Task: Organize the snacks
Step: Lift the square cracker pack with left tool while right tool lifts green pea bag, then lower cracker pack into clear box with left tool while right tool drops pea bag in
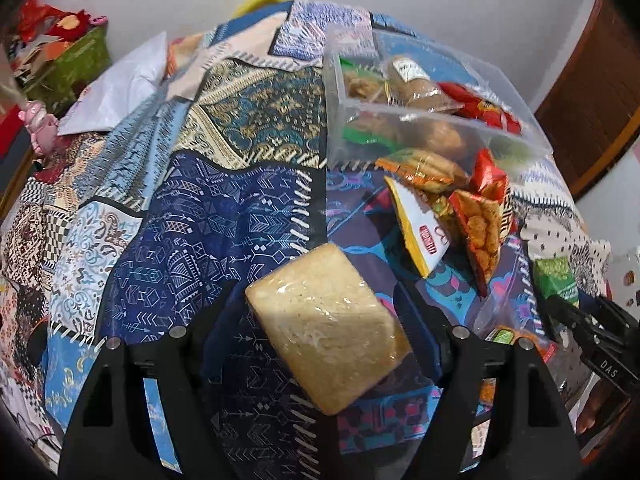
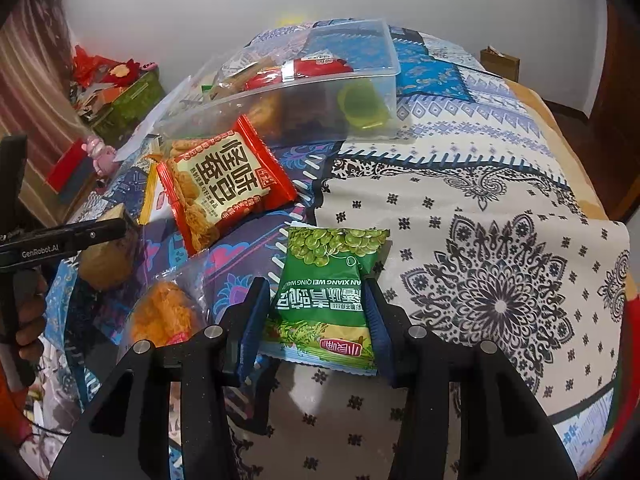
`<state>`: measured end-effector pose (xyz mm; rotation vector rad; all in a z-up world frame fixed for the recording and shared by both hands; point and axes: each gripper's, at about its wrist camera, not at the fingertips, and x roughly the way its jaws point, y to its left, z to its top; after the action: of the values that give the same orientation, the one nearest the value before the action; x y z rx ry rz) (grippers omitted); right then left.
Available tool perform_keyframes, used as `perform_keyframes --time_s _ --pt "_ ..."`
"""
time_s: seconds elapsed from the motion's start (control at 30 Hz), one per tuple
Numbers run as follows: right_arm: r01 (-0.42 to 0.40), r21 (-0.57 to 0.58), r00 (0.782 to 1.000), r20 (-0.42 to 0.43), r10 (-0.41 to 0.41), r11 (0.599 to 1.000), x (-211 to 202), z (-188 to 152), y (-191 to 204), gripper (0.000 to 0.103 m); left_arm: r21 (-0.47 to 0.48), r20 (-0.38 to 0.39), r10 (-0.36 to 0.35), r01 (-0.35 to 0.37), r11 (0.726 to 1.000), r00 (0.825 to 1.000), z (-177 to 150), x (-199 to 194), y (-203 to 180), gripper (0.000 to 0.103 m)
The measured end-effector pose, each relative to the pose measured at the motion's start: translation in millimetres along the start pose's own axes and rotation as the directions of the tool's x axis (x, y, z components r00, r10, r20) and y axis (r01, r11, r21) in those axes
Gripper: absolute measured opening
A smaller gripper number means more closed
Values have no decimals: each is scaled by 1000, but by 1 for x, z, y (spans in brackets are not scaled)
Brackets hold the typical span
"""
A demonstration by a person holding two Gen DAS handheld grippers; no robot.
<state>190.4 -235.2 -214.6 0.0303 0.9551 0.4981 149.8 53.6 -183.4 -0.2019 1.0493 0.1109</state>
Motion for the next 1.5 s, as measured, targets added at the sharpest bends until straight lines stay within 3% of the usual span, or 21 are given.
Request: perform_keyframes --time_s 0.3,0.4,0.53,0.83,1.2,1.5 --pt "-9 16 1000 29 9 1000 -11 0 -6 43 -94 -67 -44 38 995 997 -7 21 5 80" --pt "-10 11 999 44 10 1000 -15 2 -4 43 -73 -37 -45 42 996 998 -10 19 3 76" --pt "-7 11 998 61 6 1000 -17 8 -3 43 -18 17 -16 17 1000 1000 -7 8 -4 58" --pt "-12 13 991 134 10 1000 -25 41 0 43 -1 114 -50 50 999 992 16 -20 -1 55" --pt "-10 -8 974 227 11 1000 -28 93 9 43 15 263 -118 118 993 958 74 -54 -11 55" --pt "-23 -40 967 254 33 999 -15 132 21 43 36 285 -148 144 989 947 120 -34 -24 55"
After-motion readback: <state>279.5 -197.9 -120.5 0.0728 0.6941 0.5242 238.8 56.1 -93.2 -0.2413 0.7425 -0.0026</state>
